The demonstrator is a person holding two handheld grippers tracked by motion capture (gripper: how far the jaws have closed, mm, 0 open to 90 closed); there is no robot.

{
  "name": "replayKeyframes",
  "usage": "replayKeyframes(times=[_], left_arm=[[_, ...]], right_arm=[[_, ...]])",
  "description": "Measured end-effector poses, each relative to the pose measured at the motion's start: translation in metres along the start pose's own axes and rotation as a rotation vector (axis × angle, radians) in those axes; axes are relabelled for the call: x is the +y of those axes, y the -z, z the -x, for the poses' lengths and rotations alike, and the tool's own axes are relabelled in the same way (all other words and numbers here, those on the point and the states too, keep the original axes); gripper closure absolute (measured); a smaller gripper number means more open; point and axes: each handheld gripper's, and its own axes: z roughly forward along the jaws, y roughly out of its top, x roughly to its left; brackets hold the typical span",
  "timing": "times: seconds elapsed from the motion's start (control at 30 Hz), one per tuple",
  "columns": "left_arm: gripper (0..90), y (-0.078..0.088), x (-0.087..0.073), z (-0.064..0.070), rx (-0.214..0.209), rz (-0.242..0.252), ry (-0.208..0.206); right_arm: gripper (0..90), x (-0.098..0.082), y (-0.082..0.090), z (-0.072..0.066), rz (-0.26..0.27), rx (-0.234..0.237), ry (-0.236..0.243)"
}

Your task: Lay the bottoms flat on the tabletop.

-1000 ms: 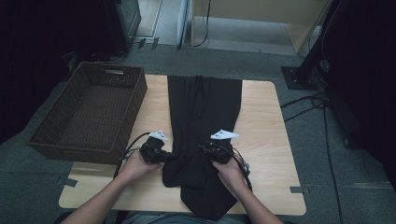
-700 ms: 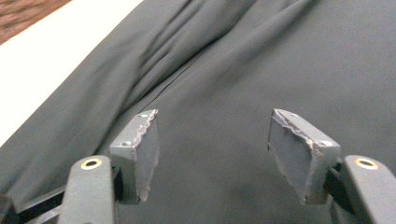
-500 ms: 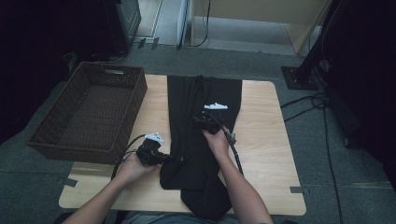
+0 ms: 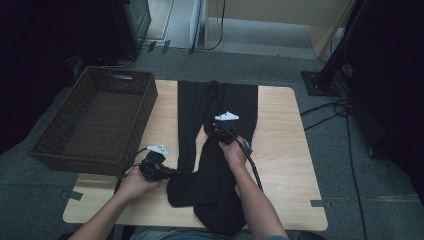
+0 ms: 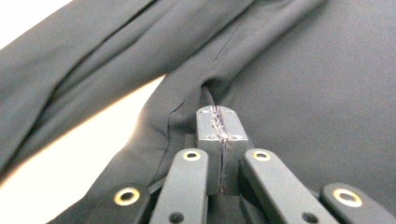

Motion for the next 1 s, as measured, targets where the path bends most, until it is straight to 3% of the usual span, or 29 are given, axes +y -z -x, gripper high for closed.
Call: replayKeyframes(times=[0.17,0.27,0.37,0.53,0.67,0.8,0.9,1.0], left_arm=[[81.4,0.005,0.001,-0.004,0.010,0.016,0.033],[73.4,0.011,0.008,-0.002,0.004,0.075,0.031],[65.5,0.017,0.022,-0.001,0.013,0.145,0.045],[57.9,0.010,0.053,-0.006,0.052,0.167,0.052],[51.9,0.002,0.077,-0.023,0.143,0.171,0.086],[52.0,-0.003,0.084,-0.043,0.248,0.148,0.144],[53.8,-0.007,0.080,-0.052,0.291,0.124,0.167],[57.9,-0.013,0.077,-0.057,0.282,0.118,0.178]], right_arm=[[90.0,-0.019,0.026,0.010,-0.021,0.054,-0.022],[90.0,-0.033,0.043,0.015,-0.026,0.075,-0.035],[90.0,-0.045,0.059,0.015,-0.035,0.087,-0.016],[90.0,-0.058,0.075,0.012,-0.049,0.116,-0.023],[90.0,-0.064,0.084,0.010,-0.060,0.133,-0.028],[90.0,-0.069,0.092,0.008,-0.074,0.141,-0.028],[90.0,-0.073,0.100,0.008,-0.094,0.136,-0.009],[90.0,-0.079,0.110,0.012,-0.111,0.133,-0.023]])
